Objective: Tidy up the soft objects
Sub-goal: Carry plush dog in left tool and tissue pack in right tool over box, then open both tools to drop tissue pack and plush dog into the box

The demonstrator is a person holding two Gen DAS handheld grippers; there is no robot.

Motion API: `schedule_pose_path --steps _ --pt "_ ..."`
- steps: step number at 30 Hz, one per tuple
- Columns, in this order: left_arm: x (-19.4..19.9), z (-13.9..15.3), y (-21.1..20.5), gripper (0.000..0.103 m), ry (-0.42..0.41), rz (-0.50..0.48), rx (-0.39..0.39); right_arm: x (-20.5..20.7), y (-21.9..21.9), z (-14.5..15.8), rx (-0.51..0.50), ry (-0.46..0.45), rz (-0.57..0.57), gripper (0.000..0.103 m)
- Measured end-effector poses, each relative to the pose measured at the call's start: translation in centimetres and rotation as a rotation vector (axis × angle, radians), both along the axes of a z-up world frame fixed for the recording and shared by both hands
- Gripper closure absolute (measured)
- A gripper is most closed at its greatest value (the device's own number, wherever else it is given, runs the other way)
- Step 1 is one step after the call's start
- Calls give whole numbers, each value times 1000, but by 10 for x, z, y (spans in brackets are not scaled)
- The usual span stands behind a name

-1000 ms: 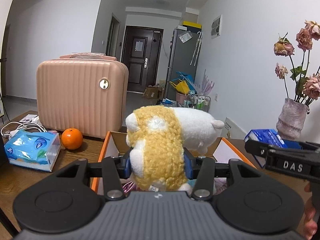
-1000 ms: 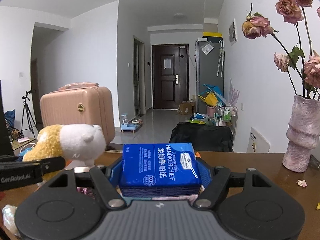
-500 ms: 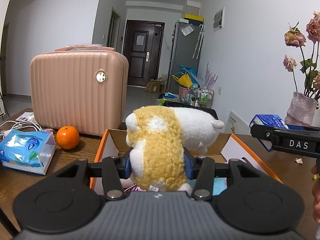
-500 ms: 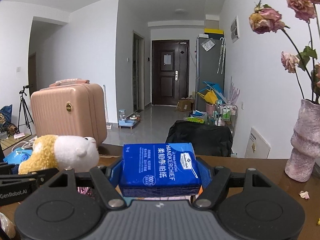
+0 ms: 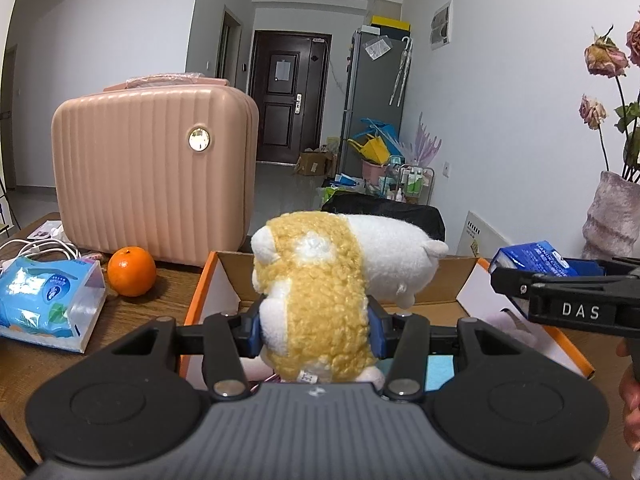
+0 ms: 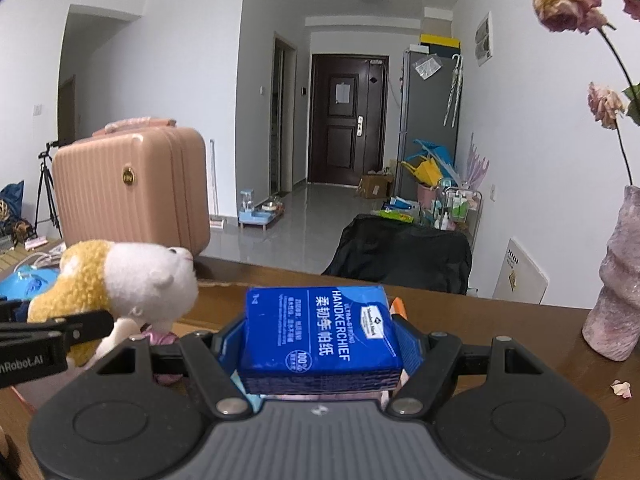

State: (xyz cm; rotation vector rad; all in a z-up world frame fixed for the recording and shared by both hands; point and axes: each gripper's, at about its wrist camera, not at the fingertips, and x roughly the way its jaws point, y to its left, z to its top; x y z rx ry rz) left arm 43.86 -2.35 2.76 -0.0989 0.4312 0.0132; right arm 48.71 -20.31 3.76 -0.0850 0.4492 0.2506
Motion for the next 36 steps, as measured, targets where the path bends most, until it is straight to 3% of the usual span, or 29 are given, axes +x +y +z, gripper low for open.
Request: schedule_pose_path --steps 21,24,27,29,31,36 --pt "8 -10 2 53 36 12 11 6 8 -11 -28 33 7 30" --pt "9 -11 1 52 37 19 11 7 7 -11 -30 38 -3 19" --pt "9 -12 1 36 38 45 21 6 4 -10 -22 32 -12 13" --pt "7 -11 2 18 30 64 22 7 2 -9 -16 30 -17 11" --pt "5 -10 3 6 15 96 34 7 1 -9 -16 30 -28 2" --pt "3 -8 6 0 -4 139 35 7 -1 -8 -11 24 -41 0"
